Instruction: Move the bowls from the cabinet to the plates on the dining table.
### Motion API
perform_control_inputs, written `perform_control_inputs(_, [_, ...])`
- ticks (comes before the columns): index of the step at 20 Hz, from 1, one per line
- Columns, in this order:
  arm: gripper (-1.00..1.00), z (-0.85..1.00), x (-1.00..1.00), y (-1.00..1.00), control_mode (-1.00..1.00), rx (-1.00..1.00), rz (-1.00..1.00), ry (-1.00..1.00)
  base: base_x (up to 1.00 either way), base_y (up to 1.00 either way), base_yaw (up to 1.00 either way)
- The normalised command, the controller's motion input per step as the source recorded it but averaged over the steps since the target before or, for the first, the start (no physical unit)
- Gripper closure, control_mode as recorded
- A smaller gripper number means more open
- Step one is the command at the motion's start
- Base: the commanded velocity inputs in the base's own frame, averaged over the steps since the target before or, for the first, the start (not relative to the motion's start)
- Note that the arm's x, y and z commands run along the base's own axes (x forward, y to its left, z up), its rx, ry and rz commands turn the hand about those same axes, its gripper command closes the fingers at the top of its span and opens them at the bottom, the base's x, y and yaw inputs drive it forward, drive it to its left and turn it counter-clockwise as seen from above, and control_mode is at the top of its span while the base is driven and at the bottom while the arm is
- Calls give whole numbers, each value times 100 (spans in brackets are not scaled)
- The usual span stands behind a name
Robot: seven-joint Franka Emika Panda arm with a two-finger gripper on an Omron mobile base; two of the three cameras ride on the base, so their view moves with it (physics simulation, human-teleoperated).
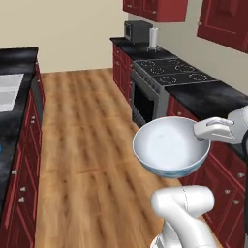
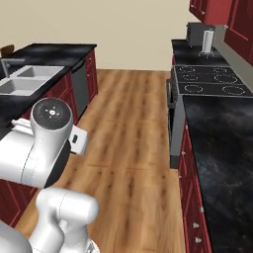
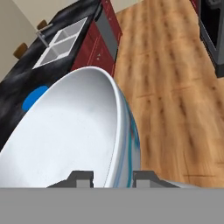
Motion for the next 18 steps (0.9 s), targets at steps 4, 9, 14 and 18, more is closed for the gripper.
perform_control_inputs(4, [100, 0, 0, 0, 100, 0, 0, 0, 1, 0, 2])
perform_control_inputs(9, [100, 0, 0, 0, 100, 0, 0, 0, 23, 0, 24])
perform_control_inputs(14, [100, 0, 0, 0, 100, 0, 0, 0, 22, 0, 31])
perform_control_inputs(18, [100, 0, 0, 0, 100, 0, 0, 0, 25, 0, 32])
